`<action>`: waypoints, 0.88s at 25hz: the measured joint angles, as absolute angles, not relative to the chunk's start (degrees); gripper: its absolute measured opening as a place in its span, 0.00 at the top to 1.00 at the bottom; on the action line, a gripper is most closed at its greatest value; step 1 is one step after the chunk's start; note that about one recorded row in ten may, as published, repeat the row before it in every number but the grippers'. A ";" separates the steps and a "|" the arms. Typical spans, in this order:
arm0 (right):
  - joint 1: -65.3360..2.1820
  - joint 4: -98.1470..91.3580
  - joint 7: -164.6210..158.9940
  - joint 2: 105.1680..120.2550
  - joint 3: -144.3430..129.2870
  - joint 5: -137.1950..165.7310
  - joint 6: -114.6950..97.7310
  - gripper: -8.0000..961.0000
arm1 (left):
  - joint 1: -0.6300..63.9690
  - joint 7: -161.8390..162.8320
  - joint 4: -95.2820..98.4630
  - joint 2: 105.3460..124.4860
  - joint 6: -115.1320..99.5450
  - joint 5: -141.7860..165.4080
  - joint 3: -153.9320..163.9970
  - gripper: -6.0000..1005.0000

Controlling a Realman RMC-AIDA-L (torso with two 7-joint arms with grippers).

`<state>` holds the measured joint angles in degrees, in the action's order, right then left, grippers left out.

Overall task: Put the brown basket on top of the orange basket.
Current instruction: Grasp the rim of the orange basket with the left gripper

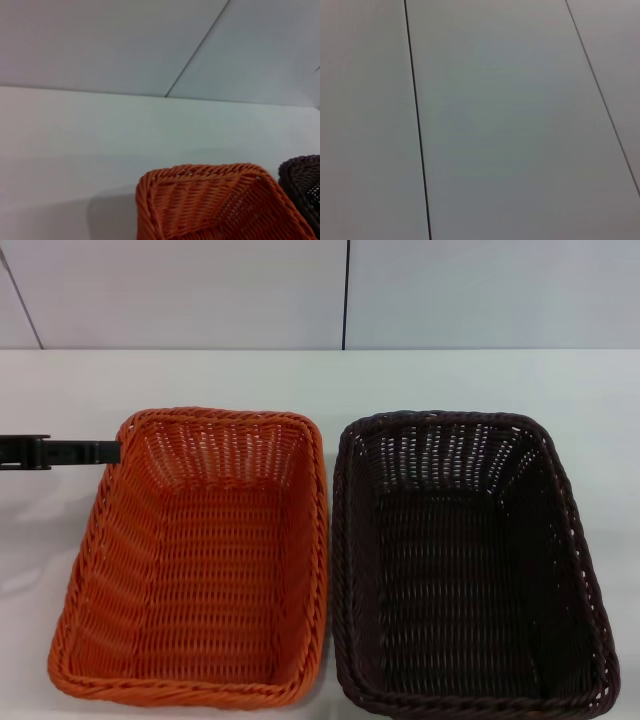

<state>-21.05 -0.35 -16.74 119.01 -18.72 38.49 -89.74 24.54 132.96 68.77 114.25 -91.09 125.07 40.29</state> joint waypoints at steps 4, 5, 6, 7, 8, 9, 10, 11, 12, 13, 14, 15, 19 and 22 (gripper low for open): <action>-21.21 -0.35 -16.73 119.09 -18.64 38.49 -89.72 0.51 | 24.12 132.97 68.76 114.07 -91.24 125.68 40.33 0.21; -21.27 -0.35 -16.73 119.09 -18.47 38.49 -89.72 0.51 | 24.11 132.99 68.75 114.02 -91.27 126.10 40.36 0.21; -21.29 -0.32 -16.73 119.09 -18.28 38.49 -89.70 0.51 | 24.12 133.00 68.72 113.96 -91.30 126.85 40.43 0.21; -21.29 -0.32 -16.73 119.09 -18.28 38.49 -89.70 0.51 | 24.19 132.99 68.70 113.94 -91.32 127.72 40.53 0.21; -21.30 -0.26 -16.73 119.11 -17.85 38.49 -89.52 0.51 | 24.32 132.92 68.58 113.96 -91.34 128.67 40.67 0.21; -21.34 -0.21 -16.73 119.13 -17.42 38.47 -89.33 0.51 | 24.43 132.85 68.42 114.02 -91.36 129.31 40.79 0.21; -21.44 -0.11 -16.73 119.15 -16.57 38.37 -88.76 0.51 | 24.51 132.77 67.89 114.09 -91.37 129.89 40.83 0.21; -21.44 -0.11 -16.73 119.15 -16.57 38.37 -88.76 0.51 | 24.58 132.67 67.19 114.14 -91.36 130.47 40.84 0.21; -21.50 -0.09 -16.73 119.12 -16.38 38.32 -88.56 0.51 | 24.61 132.60 66.48 114.16 -91.35 130.64 40.85 0.21; -21.54 -0.10 -16.73 119.09 -16.37 38.26 -88.48 0.51 | 24.63 132.51 65.80 114.17 -91.28 130.85 40.86 0.21; -21.59 -0.12 -16.73 119.05 -16.36 38.22 -88.46 0.51 | 24.62 132.41 65.24 114.19 -91.15 130.97 40.87 0.21; -21.77 -0.23 -16.73 119.03 -16.35 38.17 -88.46 0.51 | 24.60 132.31 64.86 114.21 -91.02 130.99 40.86 0.21; -22.30 -0.29 -16.74 119.00 -16.34 38.14 -88.38 0.51 | 24.47 131.59 63.61 114.25 -90.75 131.01 40.54 0.21; -22.52 -0.31 -16.76 119.00 -16.34 38.14 -88.08 0.51 | 24.39 131.57 63.51 114.30 -90.71 131.01 40.49 0.21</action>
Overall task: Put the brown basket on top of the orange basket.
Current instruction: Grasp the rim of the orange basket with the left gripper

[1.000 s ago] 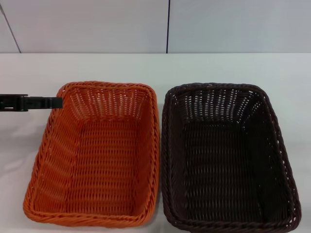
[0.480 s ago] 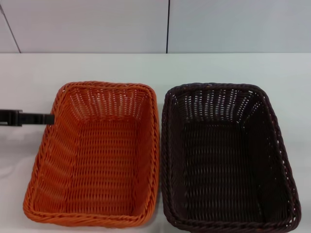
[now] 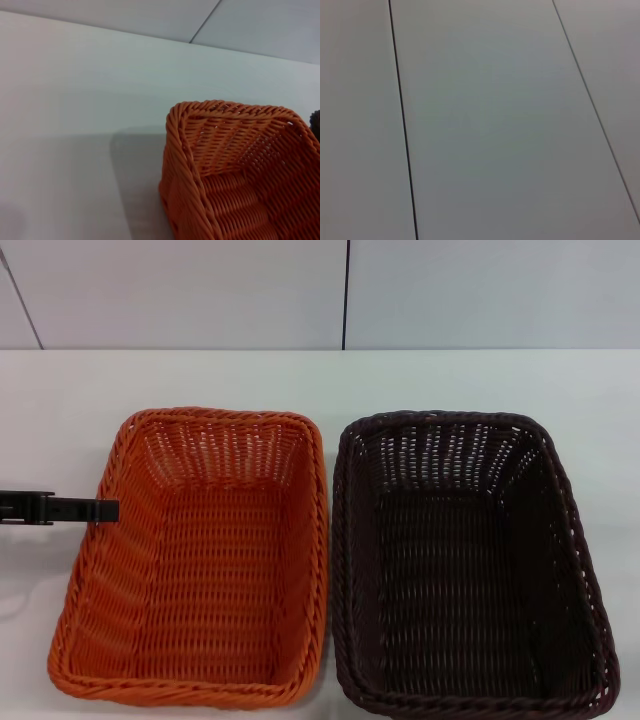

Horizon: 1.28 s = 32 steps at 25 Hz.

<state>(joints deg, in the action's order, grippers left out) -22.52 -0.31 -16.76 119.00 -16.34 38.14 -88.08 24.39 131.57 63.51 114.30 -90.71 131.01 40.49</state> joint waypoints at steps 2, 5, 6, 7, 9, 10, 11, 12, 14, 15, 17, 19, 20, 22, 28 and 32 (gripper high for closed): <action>-22.59 -0.34 -16.77 119.00 -16.34 38.14 -87.87 0.51 | 24.23 131.57 63.49 114.42 -90.70 131.02 40.48 0.21; -22.60 -0.35 -16.78 119.00 -16.34 38.14 -87.80 0.51 | 24.00 131.57 63.35 114.76 -90.69 131.03 40.46 0.22; -22.60 -0.36 -16.79 119.00 -16.34 38.14 -87.78 0.51 | 23.93 131.57 63.32 114.83 -90.69 131.03 40.47 0.22; -22.60 -0.36 -16.79 119.00 -16.34 38.14 -87.78 0.51 | 23.84 131.55 63.30 114.88 -90.69 131.04 40.50 0.22; -22.60 -0.39 -16.79 118.97 -16.34 38.14 -87.63 0.51 | 23.61 131.55 63.17 114.96 -90.67 131.04 40.61 0.22; -22.59 -0.43 -16.79 118.96 -16.34 38.14 -87.49 0.51 | 23.52 131.55 63.00 115.02 -90.59 131.05 40.61 0.22; -22.59 -0.48 -16.79 118.93 -16.34 38.14 -87.38 0.51 | 23.42 131.55 62.78 115.07 -90.46 131.05 40.62 0.22; -22.59 -0.52 -16.79 118.91 -16.35 38.14 -87.26 0.51 | 23.32 131.54 62.59 115.13 -90.43 131.05 40.63 0.22; -22.58 -0.55 -16.79 118.91 -16.34 38.14 -87.13 0.51 | 23.14 131.50 62.21 115.30 -90.29 131.05 40.81 0.22; -22.58 -0.55 -16.79 118.91 -16.34 38.14 -87.11 0.51 | 23.14 131.50 62.21 115.30 -90.29 131.05 40.81 0.22; -22.56 -0.55 -16.79 118.91 -16.34 38.14 -87.09 0.51 | 23.01 131.47 62.11 115.54 -90.28 131.05 40.90 0.22; -22.47 -0.55 -16.79 118.91 -16.35 38.14 -87.07 0.51 | 23.01 131.47 62.11 115.54 -90.28 131.05 40.90 0.22; -22.47 -0.55 -16.79 118.91 -16.35 38.14 -87.07 0.51 | 22.86 131.31 62.08 115.89 -90.26 131.05 40.94 0.22; -22.38 -0.55 -16.79 118.91 -16.34 38.14 -86.84 0.51 | 22.77 131.04 61.85 116.89 -90.30 131.12 41.04 0.22; -22.07 -0.77 -16.79 118.91 -16.34 38.06 -86.20 0.51 | 22.76 131.31 61.78 117.30 -90.61 131.16 44.24 0.23; -22.06 -0.79 -16.79 118.92 -16.30 38.04 -86.19 0.51 | 22.93 131.48 61.77 117.42 -90.41 131.17 44.47 0.23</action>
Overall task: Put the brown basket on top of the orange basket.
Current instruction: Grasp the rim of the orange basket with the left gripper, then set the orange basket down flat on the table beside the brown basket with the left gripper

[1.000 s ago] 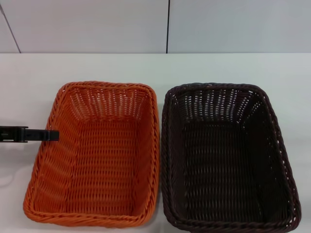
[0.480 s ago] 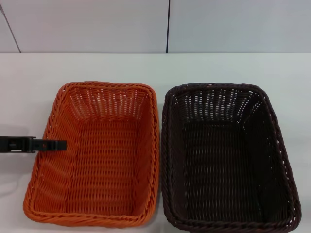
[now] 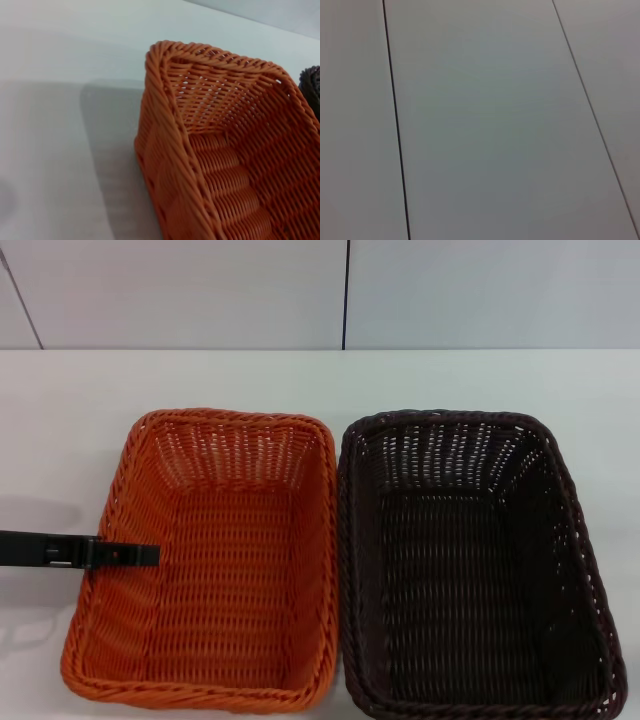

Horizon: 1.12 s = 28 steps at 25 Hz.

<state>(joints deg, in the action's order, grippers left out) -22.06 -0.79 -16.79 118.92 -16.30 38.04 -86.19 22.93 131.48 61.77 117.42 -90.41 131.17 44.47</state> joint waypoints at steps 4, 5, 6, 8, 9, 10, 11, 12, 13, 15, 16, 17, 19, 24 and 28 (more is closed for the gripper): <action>-22.06 -0.80 -16.78 118.91 -16.26 38.02 -86.06 0.51 | 23.44 132.16 61.27 117.33 -90.26 131.17 44.18 0.29; -22.06 -0.79 -16.79 118.91 -16.26 38.01 -85.99 0.51 | 23.44 132.16 61.27 117.33 -90.26 131.17 44.18 0.32; -22.06 -0.80 -16.78 118.92 -16.26 38.00 -85.81 0.51 | 23.54 132.21 61.25 117.27 -90.25 131.17 44.19 0.35; -22.06 -0.82 -16.78 118.92 -16.26 37.99 -85.71 0.51 | 23.76 132.23 61.25 117.09 -90.25 131.17 44.39 0.41; -22.06 -0.85 -16.78 118.91 -16.26 37.98 -85.66 0.51 | 23.76 132.23 61.25 117.09 -90.25 131.17 44.39 0.45; -22.06 -0.87 -16.79 118.91 -16.26 37.97 -85.62 0.51 | 23.93 132.23 61.25 116.93 -90.26 131.17 44.53 0.48; -22.06 -0.89 -16.79 118.92 -16.25 37.96 -85.53 0.51 | 24.20 132.24 61.20 116.70 -90.25 131.17 44.61 0.51; -22.06 -0.89 -16.79 118.92 -16.25 37.96 -85.53 0.51 | 24.32 132.24 61.19 116.62 -90.24 131.17 44.58 0.55; -22.06 -0.89 -16.79 118.91 -16.26 37.96 -85.51 0.51 | 24.32 132.24 61.19 116.62 -90.24 131.17 44.58 0.58; -22.05 -0.89 -16.78 118.91 -16.25 37.96 -85.49 0.51 | 24.56 132.28 61.15 116.38 -90.20 131.16 44.43 0.64; -22.06 -0.89 -16.78 118.91 -16.26 37.96 -85.49 0.51 | 24.56 132.28 61.15 116.38 -90.20 131.16 44.43 0.66; -22.06 -0.89 -16.78 118.91 -16.25 37.96 -85.49 0.51 | 24.56 132.28 61.15 116.38 -90.20 131.16 44.43 0.68; -22.11 -0.88 -16.78 118.91 -16.25 37.96 -85.49 0.51 | 25.07 133.76 60.38 115.16 -89.49 131.12 44.14 0.72; -22.19 -0.88 -16.78 118.92 -16.25 37.96 -85.49 0.51 | 25.49 133.30 60.43 114.08 -89.41 131.12 44.53 0.77; -22.34 -0.87 -16.79 118.91 -16.26 37.96 -85.49 0.51 | 25.68 133.30 61.52 113.63 -89.41 131.12 44.35 0.81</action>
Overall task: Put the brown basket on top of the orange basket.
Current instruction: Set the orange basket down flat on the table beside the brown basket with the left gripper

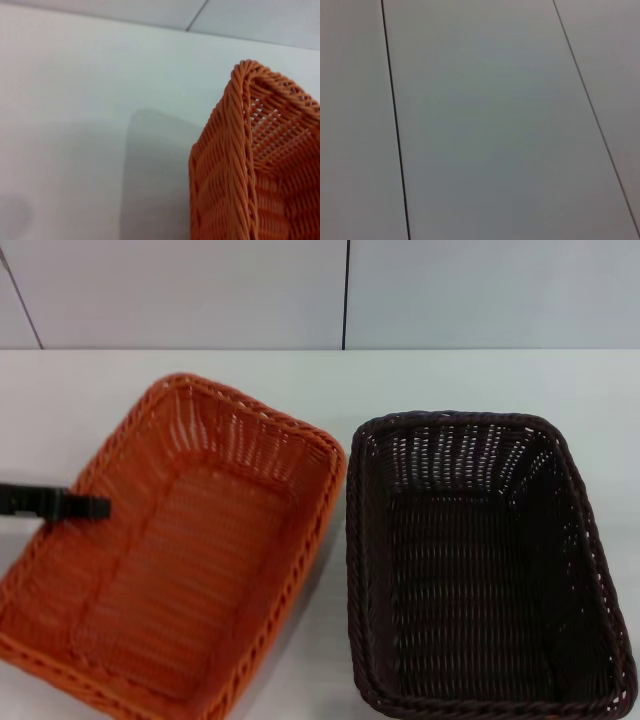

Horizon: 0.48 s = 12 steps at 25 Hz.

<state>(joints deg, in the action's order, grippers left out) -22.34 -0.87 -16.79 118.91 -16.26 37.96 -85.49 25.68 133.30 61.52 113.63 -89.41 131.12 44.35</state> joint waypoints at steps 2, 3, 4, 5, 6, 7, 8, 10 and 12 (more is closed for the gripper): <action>-22.51 -0.87 -16.78 118.92 -16.26 37.96 -85.49 0.51 | 27.02 133.52 62.83 112.19 -89.61 131.12 44.03 0.82; -22.62 -0.87 -16.79 118.92 -16.25 37.96 -85.49 0.51 | 27.02 133.52 62.83 112.19 -89.61 131.12 44.03 0.83; -22.72 -0.88 -16.95 118.92 -16.26 37.96 -85.50 0.51 | 27.02 133.52 62.83 112.19 -89.61 131.12 44.03 0.83; -22.79 -0.87 -17.16 118.91 -16.25 37.96 -85.50 0.51 | 27.77 133.77 63.00 111.49 -89.95 131.12 44.02 0.84; -22.84 -0.87 -17.52 118.92 -16.26 37.96 -85.50 0.51 | 29.09 134.13 63.05 110.17 -90.43 131.12 44.03 0.84; -22.87 -0.87 -17.81 118.91 -16.26 37.96 -85.53 0.51 | 29.88 134.15 63.09 109.21 -90.85 131.14 44.10 0.84; -22.87 -0.87 -18.06 118.92 -16.25 37.96 -85.60 0.51 | 30.23 134.12 63.10 108.78 -91.06 131.17 44.16 0.84; -22.84 -0.87 -18.39 118.92 -16.25 37.96 -85.98 0.51 | 30.23 134.12 63.10 108.78 -91.06 131.17 44.16 0.84; -22.68 -0.89 -18.66 118.95 -16.26 37.96 -86.59 0.51 | 32.08 133.41 63.18 106.92 -92.46 133.51 44.48 0.84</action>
